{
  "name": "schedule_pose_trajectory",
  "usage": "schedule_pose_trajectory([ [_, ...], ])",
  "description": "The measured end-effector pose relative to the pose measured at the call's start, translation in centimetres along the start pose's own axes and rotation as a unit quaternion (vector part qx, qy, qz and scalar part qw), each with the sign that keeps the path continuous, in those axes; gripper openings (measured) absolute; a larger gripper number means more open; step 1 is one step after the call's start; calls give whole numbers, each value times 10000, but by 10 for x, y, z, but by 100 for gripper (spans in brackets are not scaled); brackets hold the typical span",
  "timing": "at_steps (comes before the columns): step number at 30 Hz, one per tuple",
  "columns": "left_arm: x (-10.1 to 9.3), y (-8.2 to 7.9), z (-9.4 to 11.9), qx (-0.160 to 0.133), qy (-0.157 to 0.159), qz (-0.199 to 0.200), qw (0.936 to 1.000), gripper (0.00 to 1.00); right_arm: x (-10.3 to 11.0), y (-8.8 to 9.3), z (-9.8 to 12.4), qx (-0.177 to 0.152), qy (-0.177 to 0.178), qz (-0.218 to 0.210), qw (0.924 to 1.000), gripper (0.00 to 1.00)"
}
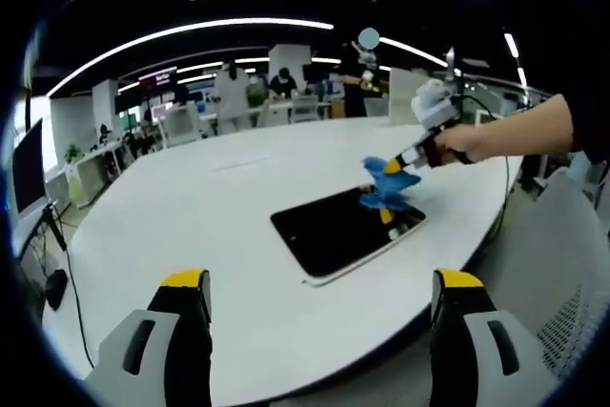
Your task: Wipe the mirror surface with the cleaning cloth until all visible marks leave the cleaned area.
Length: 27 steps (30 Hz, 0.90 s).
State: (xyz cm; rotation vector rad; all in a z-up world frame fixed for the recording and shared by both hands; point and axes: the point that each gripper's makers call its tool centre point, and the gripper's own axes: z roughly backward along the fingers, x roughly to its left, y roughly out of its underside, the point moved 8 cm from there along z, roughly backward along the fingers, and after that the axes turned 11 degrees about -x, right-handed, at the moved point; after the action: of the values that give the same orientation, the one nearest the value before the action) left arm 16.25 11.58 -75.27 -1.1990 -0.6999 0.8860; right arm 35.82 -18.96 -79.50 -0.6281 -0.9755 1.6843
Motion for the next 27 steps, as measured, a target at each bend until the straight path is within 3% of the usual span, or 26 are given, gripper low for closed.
schedule_pose_trajectory([
  [5,0,0,0,13,3,-1,10000,96,10,8,-15,245,36,166,9996,0],
  [7,0,0,0,0,-12,-7,10000,96,12,9,-18,344,103,651,9972,0],
  [18,0,1,0,34,21,6,10000,95,16,9,-21,255,436,614,9968,0],
  [27,0,1,1,31,3,-4,10000,96,30,10,-20,197,459,398,9980,0],
])
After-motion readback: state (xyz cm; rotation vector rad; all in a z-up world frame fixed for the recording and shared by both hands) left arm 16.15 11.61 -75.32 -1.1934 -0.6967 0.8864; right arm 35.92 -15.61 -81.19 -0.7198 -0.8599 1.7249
